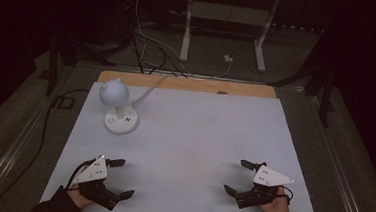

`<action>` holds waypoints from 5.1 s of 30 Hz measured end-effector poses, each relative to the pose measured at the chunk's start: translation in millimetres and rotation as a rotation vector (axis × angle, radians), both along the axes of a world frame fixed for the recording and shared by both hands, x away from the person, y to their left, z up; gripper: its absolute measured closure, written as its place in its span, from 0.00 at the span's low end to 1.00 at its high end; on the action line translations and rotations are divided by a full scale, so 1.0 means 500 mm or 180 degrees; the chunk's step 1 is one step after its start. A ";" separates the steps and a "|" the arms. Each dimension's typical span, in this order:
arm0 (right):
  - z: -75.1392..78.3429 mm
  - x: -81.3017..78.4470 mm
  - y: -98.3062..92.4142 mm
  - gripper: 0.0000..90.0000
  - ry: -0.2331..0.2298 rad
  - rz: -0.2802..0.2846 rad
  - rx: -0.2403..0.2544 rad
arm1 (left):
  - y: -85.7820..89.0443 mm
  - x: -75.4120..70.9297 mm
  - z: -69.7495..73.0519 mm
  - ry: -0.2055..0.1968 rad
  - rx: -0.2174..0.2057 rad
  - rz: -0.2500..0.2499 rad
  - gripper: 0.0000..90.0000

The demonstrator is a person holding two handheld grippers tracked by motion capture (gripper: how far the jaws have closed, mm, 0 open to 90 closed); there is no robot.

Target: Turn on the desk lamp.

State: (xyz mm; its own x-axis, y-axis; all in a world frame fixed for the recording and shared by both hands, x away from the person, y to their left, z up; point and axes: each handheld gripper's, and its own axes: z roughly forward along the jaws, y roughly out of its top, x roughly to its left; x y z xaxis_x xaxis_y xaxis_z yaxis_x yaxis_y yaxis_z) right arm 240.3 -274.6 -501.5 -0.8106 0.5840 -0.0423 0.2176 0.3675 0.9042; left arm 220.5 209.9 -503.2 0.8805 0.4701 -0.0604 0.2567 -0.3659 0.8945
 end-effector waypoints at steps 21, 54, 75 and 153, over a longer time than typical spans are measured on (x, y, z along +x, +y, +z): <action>0.011 -0.009 0.001 0.00 -0.0059 -0.0023 0.0066 | -0.037 -0.017 0.037 -0.0057 0.0055 -0.0245 0.00; 0.018 -0.013 -0.003 0.00 -0.0100 -0.0080 0.0123 | -0.054 0.027 0.092 -0.0191 -0.0101 0.0131 0.00; 0.017 -0.013 -0.002 0.00 -0.0097 -0.0094 0.0134 | -0.053 0.086 0.092 -0.0240 -0.0064 0.0841 0.00; 0.015 -0.010 -0.006 0.00 -0.0052 -0.0096 0.0177 | -0.091 0.240 0.024 0.0142 0.0234 0.3371 0.11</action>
State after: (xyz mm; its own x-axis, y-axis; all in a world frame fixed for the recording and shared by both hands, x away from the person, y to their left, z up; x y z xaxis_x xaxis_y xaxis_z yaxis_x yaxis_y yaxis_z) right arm 235.1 -277.8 -494.2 -0.7921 0.6100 -0.0223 0.2128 0.3102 0.9265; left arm 340.5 164.5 -491.2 0.0178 0.9996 -0.0227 0.5082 0.0105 0.8612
